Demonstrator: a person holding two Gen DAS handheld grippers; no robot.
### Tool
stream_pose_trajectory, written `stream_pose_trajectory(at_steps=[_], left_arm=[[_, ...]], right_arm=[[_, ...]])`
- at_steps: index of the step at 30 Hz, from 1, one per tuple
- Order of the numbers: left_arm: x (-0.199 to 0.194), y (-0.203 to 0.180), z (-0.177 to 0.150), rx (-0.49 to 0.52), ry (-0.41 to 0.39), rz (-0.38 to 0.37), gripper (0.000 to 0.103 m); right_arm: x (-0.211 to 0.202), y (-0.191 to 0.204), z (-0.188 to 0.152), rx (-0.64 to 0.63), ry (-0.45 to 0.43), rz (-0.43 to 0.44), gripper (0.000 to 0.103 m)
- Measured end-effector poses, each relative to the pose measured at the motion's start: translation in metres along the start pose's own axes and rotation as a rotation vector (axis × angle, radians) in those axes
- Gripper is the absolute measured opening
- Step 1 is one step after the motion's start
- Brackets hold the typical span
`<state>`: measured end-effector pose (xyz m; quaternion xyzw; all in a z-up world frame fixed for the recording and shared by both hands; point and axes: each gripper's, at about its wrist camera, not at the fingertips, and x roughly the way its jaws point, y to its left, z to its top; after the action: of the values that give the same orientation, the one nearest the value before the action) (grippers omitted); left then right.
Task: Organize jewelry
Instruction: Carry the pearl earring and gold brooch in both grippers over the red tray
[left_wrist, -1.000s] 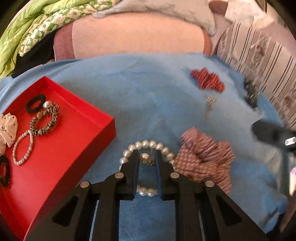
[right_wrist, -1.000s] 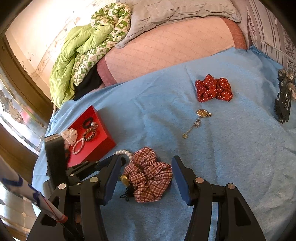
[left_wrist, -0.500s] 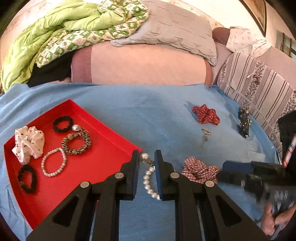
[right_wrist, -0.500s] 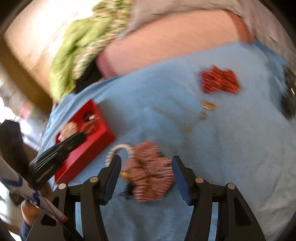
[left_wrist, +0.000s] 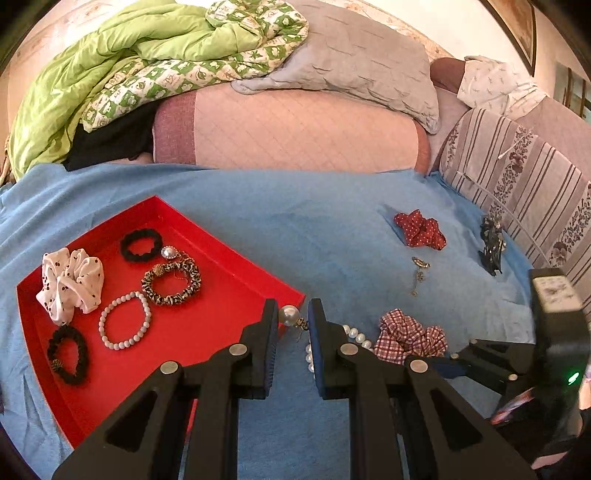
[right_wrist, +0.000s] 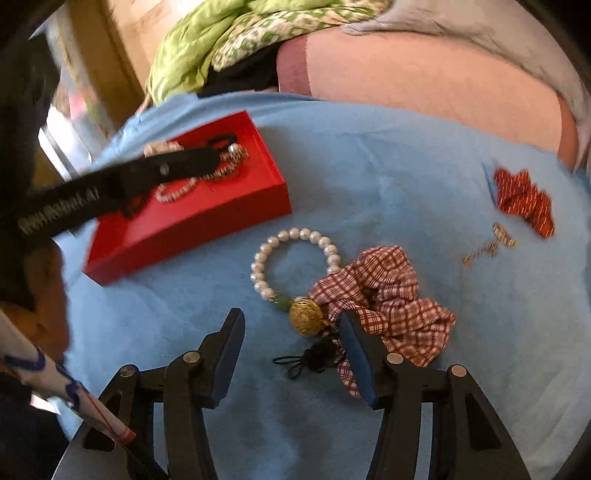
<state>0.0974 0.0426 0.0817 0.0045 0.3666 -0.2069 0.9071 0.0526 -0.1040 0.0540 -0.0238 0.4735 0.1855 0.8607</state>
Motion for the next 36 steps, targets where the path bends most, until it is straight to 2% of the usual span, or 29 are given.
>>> stream_pose_trajectory(at_steps=[3,6,8,13,18,23,29,36], left_arm=[[0.001,0.0,-0.001,-0.001,0.003,0.001,0.016],[0.0,0.001,-0.001,0.0,0.003,0.003,0.016],[-0.001,0.003,-0.001,0.002,0.002,0.008,0.016],[-0.004,0.006,0.0,-0.005,-0.009,0.008,0.016],[-0.008,0.005,0.001,-0.006,-0.021,0.011,0.016],[-0.01,0.006,0.001,-0.003,-0.022,0.017,0.016],[-0.011,0.008,0.001,-0.004,-0.023,0.026,0.016],[-0.017,0.019,-0.001,-0.013,-0.029,0.049,0.016]], right_arm=[[0.014,0.003,0.001,-0.05,0.032,-0.055,0.042],[0.013,0.007,0.0,-0.103,0.026,-0.11,0.025],[0.009,0.005,0.001,-0.087,0.015,-0.1,0.025],[-0.012,-0.008,0.005,0.02,-0.025,0.023,0.025],[-0.039,-0.024,0.015,0.131,-0.14,0.187,0.025],[-0.053,-0.033,0.02,0.216,-0.22,0.259,0.025],[-0.059,-0.036,0.025,0.251,-0.259,0.27,0.025],[-0.059,-0.028,0.029,0.25,-0.265,0.281,0.025]])
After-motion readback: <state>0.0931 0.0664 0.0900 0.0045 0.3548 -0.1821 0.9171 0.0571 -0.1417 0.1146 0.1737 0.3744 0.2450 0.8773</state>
